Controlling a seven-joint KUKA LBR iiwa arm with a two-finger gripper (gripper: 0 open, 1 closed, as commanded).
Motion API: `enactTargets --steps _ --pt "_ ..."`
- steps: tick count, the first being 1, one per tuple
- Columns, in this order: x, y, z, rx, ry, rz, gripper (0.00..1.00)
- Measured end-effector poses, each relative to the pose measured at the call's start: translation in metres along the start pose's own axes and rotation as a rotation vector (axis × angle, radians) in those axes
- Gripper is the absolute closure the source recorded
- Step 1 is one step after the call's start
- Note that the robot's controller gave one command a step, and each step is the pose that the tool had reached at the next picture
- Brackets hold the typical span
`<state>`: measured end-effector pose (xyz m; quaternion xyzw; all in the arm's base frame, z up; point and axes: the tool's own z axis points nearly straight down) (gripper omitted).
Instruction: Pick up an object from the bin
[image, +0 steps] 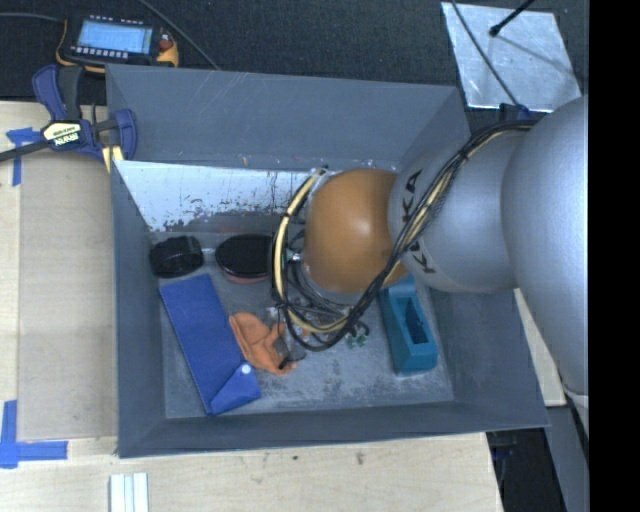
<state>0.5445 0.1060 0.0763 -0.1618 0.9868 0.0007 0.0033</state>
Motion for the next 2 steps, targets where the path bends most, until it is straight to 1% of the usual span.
enactTargets --steps 1,2 --pt "0.001 0.000 -0.015 0.000 0.004 0.000 1.00" --pt "0.000 -0.001 -0.027 0.001 0.001 0.000 1.00"
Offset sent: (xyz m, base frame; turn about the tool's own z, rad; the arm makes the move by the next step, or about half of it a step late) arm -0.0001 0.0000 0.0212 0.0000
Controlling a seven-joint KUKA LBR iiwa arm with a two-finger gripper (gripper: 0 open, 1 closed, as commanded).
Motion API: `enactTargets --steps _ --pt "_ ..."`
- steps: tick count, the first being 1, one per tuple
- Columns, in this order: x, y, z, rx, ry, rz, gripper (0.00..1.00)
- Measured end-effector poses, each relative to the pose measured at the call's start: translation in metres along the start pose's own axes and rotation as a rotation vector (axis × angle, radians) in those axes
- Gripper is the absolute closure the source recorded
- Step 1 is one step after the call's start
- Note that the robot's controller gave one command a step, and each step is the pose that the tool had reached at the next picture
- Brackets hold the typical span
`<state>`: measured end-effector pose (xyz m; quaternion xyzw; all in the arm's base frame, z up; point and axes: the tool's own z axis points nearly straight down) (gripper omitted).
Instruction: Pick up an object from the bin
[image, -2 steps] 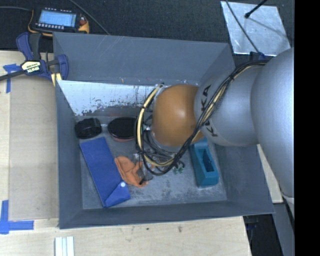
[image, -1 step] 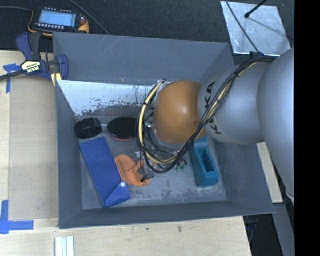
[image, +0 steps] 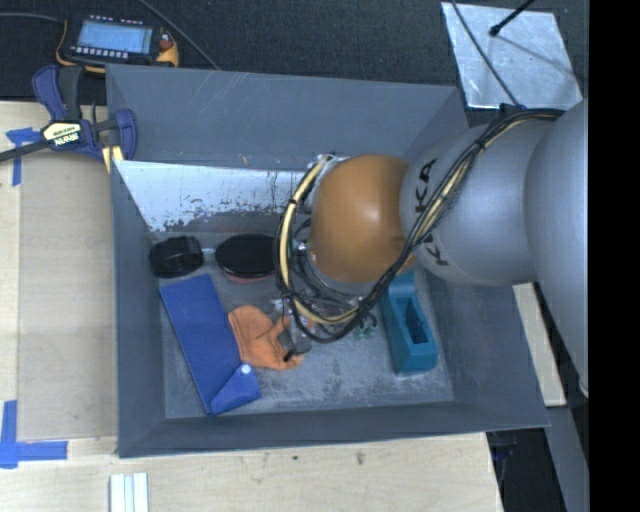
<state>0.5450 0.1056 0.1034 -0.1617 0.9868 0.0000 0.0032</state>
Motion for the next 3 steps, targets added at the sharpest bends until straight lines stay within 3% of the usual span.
enactTargets --steps 3 --pt "-0.001 0.000 -0.026 0.000 0.001 0.000 1.00"
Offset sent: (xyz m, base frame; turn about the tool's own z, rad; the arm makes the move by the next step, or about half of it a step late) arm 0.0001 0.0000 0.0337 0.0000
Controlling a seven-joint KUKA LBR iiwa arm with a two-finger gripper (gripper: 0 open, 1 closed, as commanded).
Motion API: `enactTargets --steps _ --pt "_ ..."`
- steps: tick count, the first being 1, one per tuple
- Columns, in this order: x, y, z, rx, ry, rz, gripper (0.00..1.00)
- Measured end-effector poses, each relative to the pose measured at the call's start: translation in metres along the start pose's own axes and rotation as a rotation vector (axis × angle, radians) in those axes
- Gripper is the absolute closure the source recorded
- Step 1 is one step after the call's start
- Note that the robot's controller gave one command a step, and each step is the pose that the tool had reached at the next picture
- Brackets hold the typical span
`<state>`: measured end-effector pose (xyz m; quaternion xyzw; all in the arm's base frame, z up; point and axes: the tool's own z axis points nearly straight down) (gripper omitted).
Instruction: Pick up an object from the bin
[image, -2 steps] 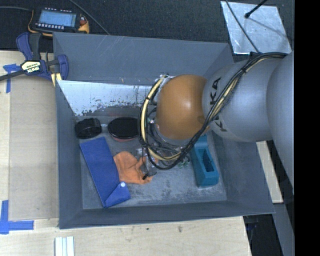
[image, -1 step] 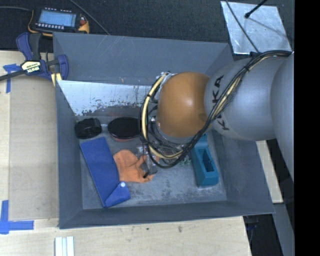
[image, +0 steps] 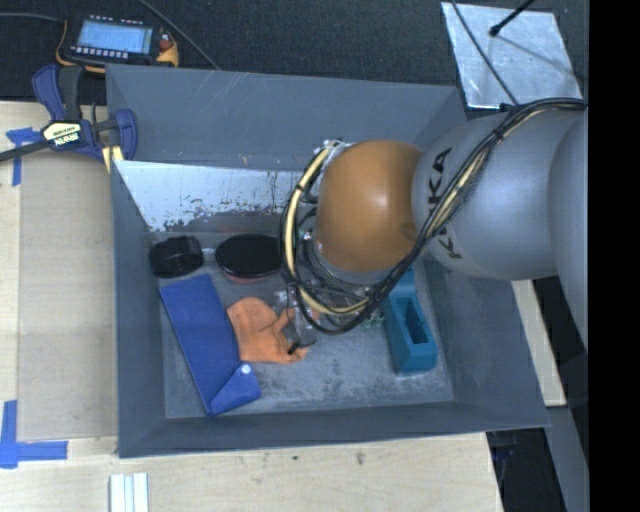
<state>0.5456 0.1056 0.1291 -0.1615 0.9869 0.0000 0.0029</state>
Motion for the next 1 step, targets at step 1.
enactTargets --steps 1 --pt "-0.0002 0.0000 -0.0067 0.000 0.001 0.001 1.00"
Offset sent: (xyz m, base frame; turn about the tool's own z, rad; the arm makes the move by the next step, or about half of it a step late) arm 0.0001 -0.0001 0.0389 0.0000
